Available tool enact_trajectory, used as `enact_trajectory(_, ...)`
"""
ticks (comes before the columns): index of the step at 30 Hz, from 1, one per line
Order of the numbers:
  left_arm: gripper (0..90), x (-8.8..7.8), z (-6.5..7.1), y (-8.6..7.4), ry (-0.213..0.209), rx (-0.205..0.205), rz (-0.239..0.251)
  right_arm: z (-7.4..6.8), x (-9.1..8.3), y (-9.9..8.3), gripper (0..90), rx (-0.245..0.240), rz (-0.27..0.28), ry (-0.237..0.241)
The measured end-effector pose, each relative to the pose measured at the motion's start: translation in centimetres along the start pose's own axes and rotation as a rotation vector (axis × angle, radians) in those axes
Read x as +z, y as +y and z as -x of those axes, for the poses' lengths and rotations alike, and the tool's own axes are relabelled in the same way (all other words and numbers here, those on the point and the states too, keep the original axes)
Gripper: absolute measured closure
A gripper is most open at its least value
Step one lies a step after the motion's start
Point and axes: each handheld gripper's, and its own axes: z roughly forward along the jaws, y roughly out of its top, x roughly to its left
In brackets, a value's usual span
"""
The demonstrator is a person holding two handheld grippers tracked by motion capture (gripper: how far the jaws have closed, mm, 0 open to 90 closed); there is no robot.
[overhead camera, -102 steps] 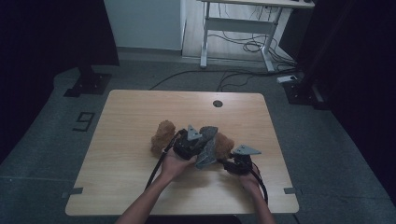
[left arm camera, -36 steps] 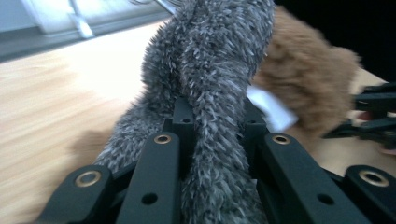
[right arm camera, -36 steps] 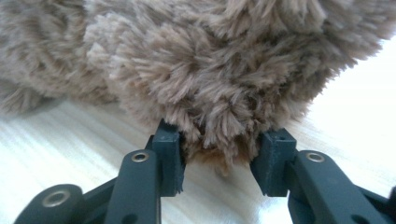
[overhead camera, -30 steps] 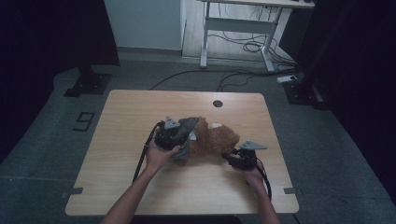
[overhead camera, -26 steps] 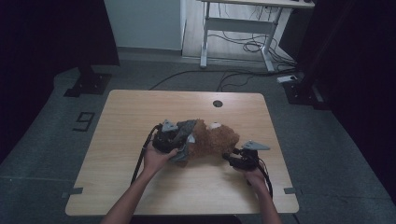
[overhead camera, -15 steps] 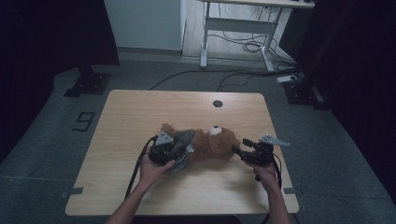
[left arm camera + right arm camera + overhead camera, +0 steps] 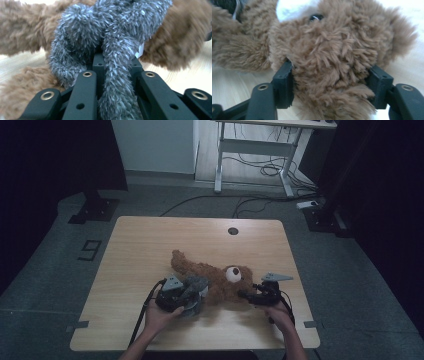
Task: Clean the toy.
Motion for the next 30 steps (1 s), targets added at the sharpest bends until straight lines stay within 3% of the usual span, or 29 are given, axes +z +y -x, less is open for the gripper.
enact_trajectory(3, 75.2, 0.3, -0.9, 0.2, 0.040, -0.004, -0.004, -0.7, 0.5, -0.3, 40.7, -0.032, -0.002, -0.025)
enact_trajectory(7, 74.8, 0.1, -2.8, 1.1, 0.050, -0.067, -0.005, -1.0, 2.1, 0.4, 41.9, -0.052, 0.019, -0.066)
enact_trajectory(10, 74.6, -1.2, -2.6, 1.8, 0.070, -0.053, 0.033, -0.9, 2.8, 0.6, 42.2, -0.046, 0.052, -0.078)
enact_trajectory(14, 74.5, -2.4, -1.4, 3.5, 0.061, -0.036, 0.124, -0.7, 3.0, 0.5, 42.9, -0.054, 0.080, -0.084)
enact_trajectory(17, 74.5, -0.8, -0.1, 5.0, 0.035, -0.017, 0.117, -0.9, 3.1, 0.5, 43.5, -0.048, 0.096, -0.091)
enact_trajectory(20, 74.4, 2.4, 1.3, 6.2, 0.010, 0.012, 0.073, -1.0, 3.0, 0.4, 43.7, -0.045, 0.099, -0.097)
enact_trajectory(22, 74.5, 4.9, 1.8, 6.3, 0.017, 0.026, 0.018, -1.0, 3.0, 0.4, 43.9, -0.044, 0.097, -0.100)
enact_trajectory(24, 74.7, 6.2, 1.7, 5.9, 0.027, 0.034, -0.011, -0.9, 2.9, 0.3, 44.5, -0.040, 0.095, -0.102)
enact_trajectory(27, 75.6, 5.6, 1.0, 5.3, 0.029, 0.028, 0.011, -0.8, 2.8, 0.3, 45.4, -0.037, 0.096, -0.097)
enact_trajectory(30, 75.8, 4.0, 0.3, 4.5, 0.090, 0.056, 0.026, -0.7, 2.8, 0.3, 45.6, -0.040, 0.099, -0.090)
